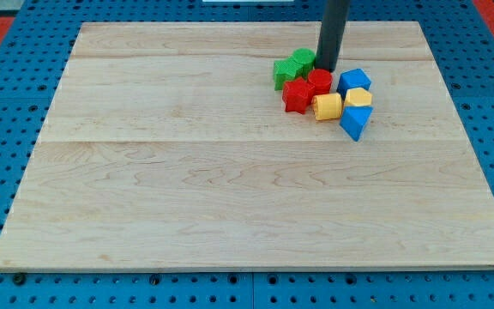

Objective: Separate the green blocks from the red blocks

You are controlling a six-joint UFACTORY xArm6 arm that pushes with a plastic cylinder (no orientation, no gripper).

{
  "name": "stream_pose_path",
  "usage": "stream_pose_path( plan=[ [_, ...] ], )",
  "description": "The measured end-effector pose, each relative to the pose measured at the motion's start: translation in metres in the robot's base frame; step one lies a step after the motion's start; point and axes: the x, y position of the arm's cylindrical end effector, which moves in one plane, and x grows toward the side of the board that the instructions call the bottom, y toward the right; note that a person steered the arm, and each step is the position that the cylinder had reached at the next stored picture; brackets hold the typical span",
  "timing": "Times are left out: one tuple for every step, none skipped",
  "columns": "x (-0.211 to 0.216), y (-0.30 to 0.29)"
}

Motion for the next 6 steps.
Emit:
stream_pose_path(
  plan=[
    [-0.039,-0.015],
    [0.018,-0.041],
    [0.031,-0.053],
    [0.043,-0.105],
    [0.058,-0.134],
    [0.065,-0.094]
  ],
)
